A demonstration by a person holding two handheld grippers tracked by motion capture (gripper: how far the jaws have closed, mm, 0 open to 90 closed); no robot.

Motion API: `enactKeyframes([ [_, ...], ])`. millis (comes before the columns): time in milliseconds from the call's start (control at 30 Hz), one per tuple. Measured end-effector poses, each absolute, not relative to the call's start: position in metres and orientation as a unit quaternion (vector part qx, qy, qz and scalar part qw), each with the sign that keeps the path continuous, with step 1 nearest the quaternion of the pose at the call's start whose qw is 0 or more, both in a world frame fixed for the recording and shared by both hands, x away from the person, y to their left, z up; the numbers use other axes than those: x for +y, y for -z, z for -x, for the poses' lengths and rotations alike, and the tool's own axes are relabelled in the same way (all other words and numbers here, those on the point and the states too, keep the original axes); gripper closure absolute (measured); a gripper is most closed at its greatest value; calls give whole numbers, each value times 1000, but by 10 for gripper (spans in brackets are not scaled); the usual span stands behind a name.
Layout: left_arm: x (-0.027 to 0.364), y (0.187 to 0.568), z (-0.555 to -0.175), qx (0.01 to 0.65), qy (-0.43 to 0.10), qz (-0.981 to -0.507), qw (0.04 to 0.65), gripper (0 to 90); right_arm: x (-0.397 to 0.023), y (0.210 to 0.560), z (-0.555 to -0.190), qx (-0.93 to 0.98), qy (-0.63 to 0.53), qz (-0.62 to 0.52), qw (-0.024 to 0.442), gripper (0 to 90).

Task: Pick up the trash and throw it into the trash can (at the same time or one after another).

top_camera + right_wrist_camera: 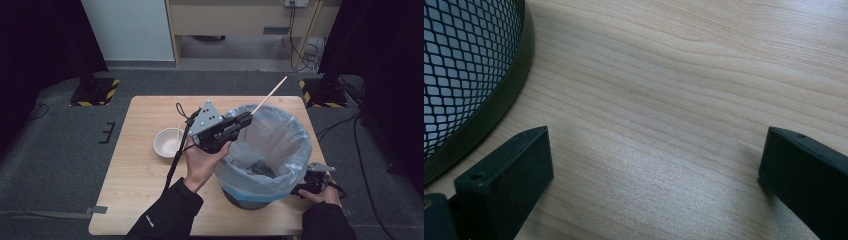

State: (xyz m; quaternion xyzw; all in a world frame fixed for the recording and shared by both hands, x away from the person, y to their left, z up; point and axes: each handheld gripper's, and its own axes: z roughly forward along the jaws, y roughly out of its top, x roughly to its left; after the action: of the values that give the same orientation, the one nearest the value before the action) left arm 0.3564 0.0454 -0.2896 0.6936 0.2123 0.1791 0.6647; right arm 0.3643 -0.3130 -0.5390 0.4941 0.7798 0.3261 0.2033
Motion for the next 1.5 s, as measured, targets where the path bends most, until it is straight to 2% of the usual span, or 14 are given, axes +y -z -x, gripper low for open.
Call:
enactKeyframes([
  [67,44,291,-358,211,-171,-694,667,845,-313,539,-364,780,-326,-494,203,11],
  [167,44,292,-359,211,-163,-690,672,728,-313,539,-364,780,-326,-494,203,12],
  [400,59,286,-356,210,-170,-681,680,619,-313,539,-364,780,-326,-494,203,11],
  [533,88,286,-357,238,-201,-674,670,518,-313,539,-364,780,-326,-494,203,11],
  [733,122,295,-360,273,-236,-669,650,442,-313,539,-364,780,-326,-494,203,11],
  [1067,169,331,-372,341,-265,-670,604,376,-313,539,-364,780,-326,-494,203,11],
  [1500,200,394,-398,427,-269,-679,534,366,-313,539,-364,780,-326,-494,203,11],
])
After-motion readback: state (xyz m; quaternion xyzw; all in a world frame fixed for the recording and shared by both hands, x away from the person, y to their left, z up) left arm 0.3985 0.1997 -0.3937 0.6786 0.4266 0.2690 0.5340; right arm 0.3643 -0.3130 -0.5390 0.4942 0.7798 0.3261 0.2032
